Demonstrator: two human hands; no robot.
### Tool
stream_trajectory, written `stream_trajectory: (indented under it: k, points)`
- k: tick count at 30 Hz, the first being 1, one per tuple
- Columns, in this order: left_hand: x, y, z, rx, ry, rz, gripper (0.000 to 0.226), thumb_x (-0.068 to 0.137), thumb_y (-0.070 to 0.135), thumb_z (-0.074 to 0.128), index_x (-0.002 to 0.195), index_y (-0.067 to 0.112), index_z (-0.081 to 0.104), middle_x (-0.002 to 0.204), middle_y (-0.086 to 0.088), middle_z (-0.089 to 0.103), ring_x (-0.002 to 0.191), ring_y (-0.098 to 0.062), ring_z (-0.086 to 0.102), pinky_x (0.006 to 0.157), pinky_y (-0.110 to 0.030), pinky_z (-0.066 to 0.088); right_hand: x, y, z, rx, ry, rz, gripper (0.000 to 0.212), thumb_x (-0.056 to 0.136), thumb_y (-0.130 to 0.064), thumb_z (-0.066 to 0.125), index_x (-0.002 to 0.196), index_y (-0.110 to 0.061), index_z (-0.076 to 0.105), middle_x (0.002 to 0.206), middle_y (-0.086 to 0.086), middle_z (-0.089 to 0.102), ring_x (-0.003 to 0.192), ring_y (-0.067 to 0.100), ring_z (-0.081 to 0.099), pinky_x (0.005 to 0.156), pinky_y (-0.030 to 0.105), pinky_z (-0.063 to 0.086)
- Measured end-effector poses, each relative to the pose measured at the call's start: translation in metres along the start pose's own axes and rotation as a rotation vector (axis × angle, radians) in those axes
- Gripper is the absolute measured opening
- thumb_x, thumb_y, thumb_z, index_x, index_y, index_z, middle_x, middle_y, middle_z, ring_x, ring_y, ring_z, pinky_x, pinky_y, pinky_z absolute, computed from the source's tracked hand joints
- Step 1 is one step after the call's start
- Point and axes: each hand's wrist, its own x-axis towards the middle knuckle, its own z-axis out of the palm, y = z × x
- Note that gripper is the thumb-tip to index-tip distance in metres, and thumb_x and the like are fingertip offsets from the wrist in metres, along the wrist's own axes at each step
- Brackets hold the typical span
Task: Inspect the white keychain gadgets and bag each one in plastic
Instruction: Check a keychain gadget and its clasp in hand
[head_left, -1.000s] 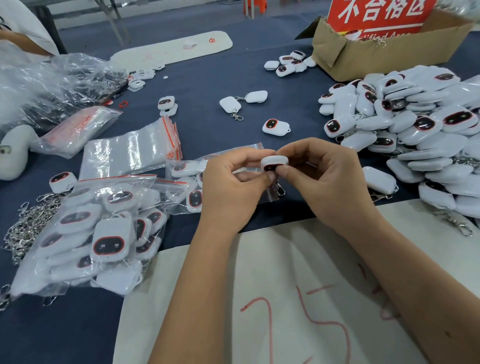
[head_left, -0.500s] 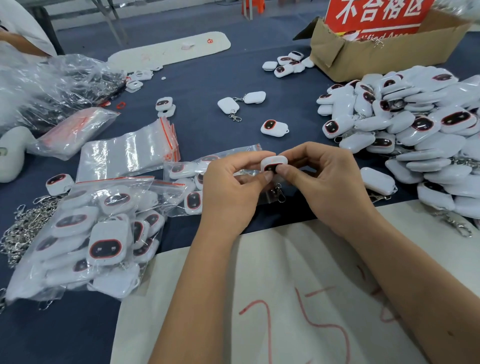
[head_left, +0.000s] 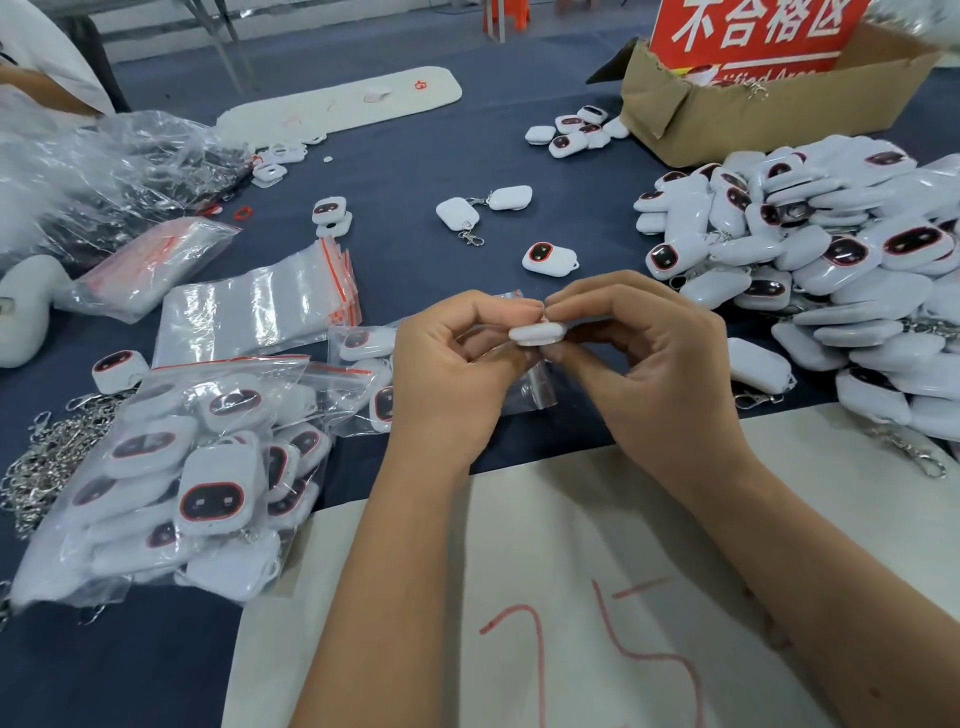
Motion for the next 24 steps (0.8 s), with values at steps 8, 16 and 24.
stream_trajectory:
  k: [8, 16, 24]
  points:
    - [-0.001, 0.003, 0.003, -0.039, -0.006, 0.009, 0.021, 0.078, -0.021, 0.074, 0.08, 0.0, 0.07, 0.092, -0.002, 0.079, 0.094, -0.017, 0.077, 0.082, -0.025, 0.059, 0.001, 0.003, -0.002, -0.047, -0.021, 0.055, 0.026, 0.084, 0.005, 0.078, 0.105, -0.01, 0.076, 0.104, -0.001, 0.074, 0.097, 0.017, 0.072, 0.08, 0.031, 0.061]
    - [-0.004, 0.008, 0.004, -0.036, 0.015, -0.05, 0.024, 0.078, -0.018, 0.076, 0.079, 0.005, 0.071, 0.102, -0.009, 0.078, 0.096, -0.018, 0.077, 0.084, -0.027, 0.061, 0.002, 0.006, -0.004, -0.045, -0.033, 0.141, 0.024, 0.084, 0.0, 0.081, 0.099, -0.019, 0.079, 0.099, -0.007, 0.074, 0.096, 0.016, 0.071, 0.069, 0.035, 0.057]
    - [-0.005, 0.011, 0.002, -0.144, 0.012, -0.123, 0.026, 0.081, -0.02, 0.07, 0.081, 0.006, 0.068, 0.1, -0.011, 0.079, 0.095, -0.021, 0.077, 0.082, -0.027, 0.06, 0.0, 0.002, -0.004, -0.052, -0.029, 0.066, 0.017, 0.086, -0.001, 0.08, 0.099, -0.012, 0.078, 0.1, -0.004, 0.074, 0.093, 0.018, 0.07, 0.066, 0.041, 0.056]
